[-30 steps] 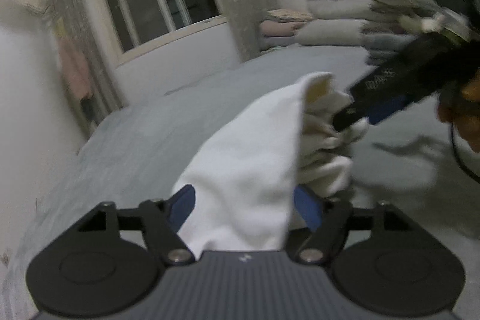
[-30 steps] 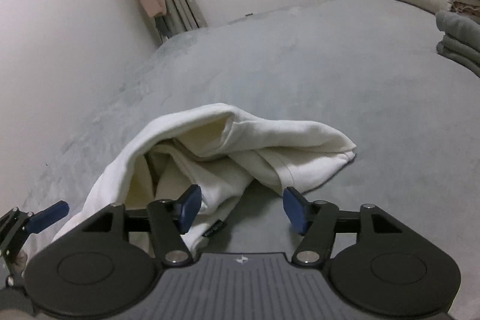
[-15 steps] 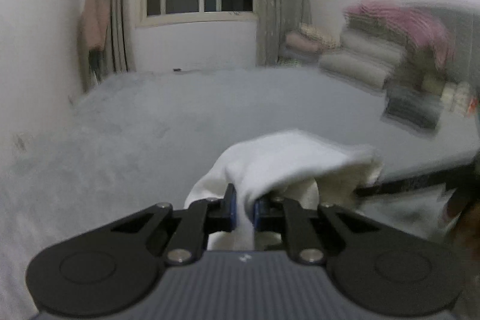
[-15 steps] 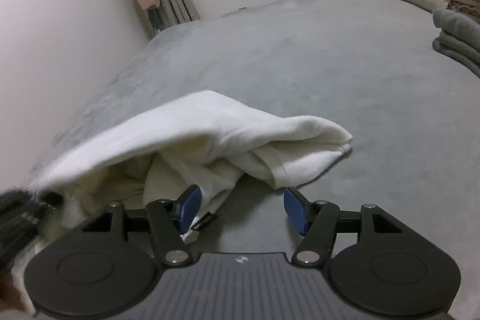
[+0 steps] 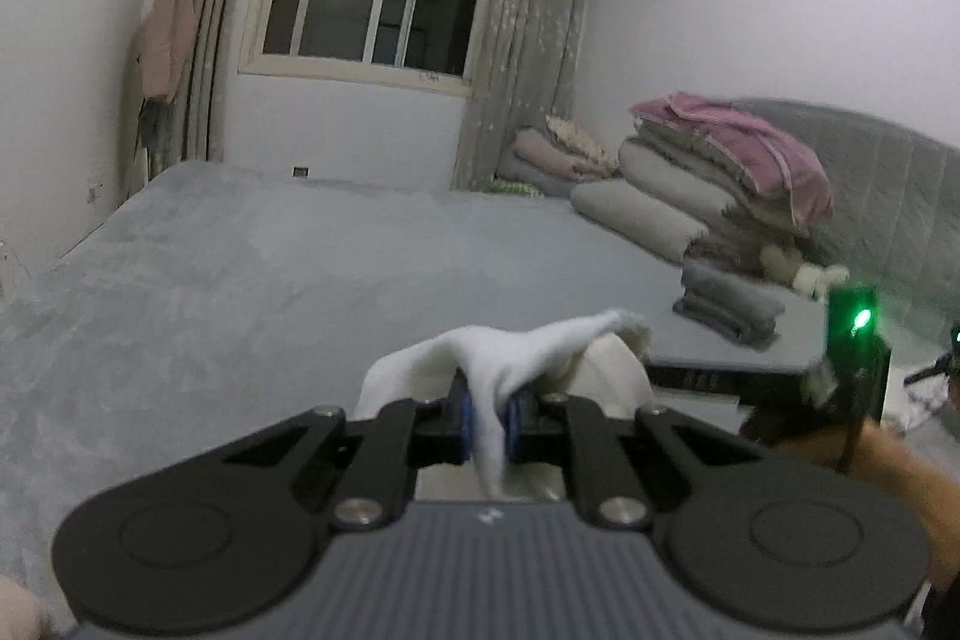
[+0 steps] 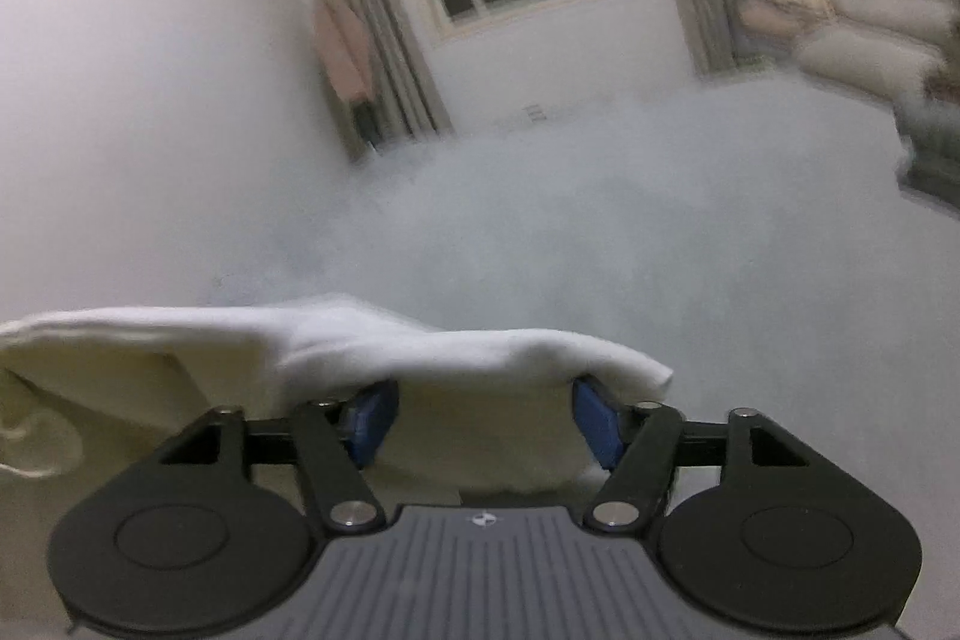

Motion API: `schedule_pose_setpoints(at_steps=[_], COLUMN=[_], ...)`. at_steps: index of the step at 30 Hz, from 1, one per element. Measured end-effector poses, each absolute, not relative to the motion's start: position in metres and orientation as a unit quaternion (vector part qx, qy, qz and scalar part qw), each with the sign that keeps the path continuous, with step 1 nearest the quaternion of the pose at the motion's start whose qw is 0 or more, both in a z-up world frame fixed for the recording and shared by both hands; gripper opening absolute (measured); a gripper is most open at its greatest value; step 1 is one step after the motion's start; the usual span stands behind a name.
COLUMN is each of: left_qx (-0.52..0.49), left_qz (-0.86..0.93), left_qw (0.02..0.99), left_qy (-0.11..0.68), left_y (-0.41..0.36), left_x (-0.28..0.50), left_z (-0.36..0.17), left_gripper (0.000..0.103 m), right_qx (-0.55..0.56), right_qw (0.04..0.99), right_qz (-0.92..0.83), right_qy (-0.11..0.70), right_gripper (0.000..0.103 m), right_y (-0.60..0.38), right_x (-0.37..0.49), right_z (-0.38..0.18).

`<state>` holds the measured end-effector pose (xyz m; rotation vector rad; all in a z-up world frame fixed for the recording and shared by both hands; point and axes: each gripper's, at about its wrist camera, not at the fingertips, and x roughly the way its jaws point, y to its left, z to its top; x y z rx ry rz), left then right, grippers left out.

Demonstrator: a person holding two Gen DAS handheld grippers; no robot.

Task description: Fold clothes

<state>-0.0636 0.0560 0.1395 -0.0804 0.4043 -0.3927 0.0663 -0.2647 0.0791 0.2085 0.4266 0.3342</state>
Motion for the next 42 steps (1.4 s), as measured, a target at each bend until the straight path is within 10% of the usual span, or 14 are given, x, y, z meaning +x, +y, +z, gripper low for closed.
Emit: schedule_pose_setpoints(at_steps=[2,5,8,13,27,30,34,42], left_qx=[-0.025,0.024,0.058,0.129,0.360,0.387,0.353,0.122], left_qz=[-0.181,-0.143,-0.127,-0.122,-0.128,-0.109,-0.113,-0.136], left_qw=[0.960,0.965,0.967,0.965,0.906,0.892,0.896,0.962], left_qy=[0.214,0.220,0.213,0.193,0.183,0.205,0.244,0.203], left_y=[0.055,0.050,0.042,0.014,-0.145,-0.168,-0.174,-0.101], left_x=[-0.059,-0.055,-0.055,-0.063,-0.028,-0.001,0.024,0.007], left_z=[0.135,0.127,0.120,0.113,0.073,0.062,0.057,0.151], left_gripper=[0.010,0.018,0.052,0.058,0.073,0.067,0.011,0.008], right_qx=[0.102,0.101,0.082,0.088,0.160,0.176,0.195,0.206], right_qw=[0.957,0.956,0.959,0.953,0.927,0.921,0.915,0.915], right_qz=[0.179,0.186,0.178,0.160,0.091,0.079,0.064,0.079], right_qy=[0.202,0.204,0.203,0.240,0.328,0.337,0.349,0.339], right_gripper=[0.007,0.007,0.007,0.045,0.053,0.053,0.053,0.053], right_y=[-0.263,-0.260,-0.254,-0.254,-0.308,-0.315,-0.327,-0.329], right_x=[0.064,0.062,0.062,0.065,0.076,0.081,0.083,0.081], right_z=[0.085,0.088,0.086,0.080,0.070,0.070,0.068,0.072])
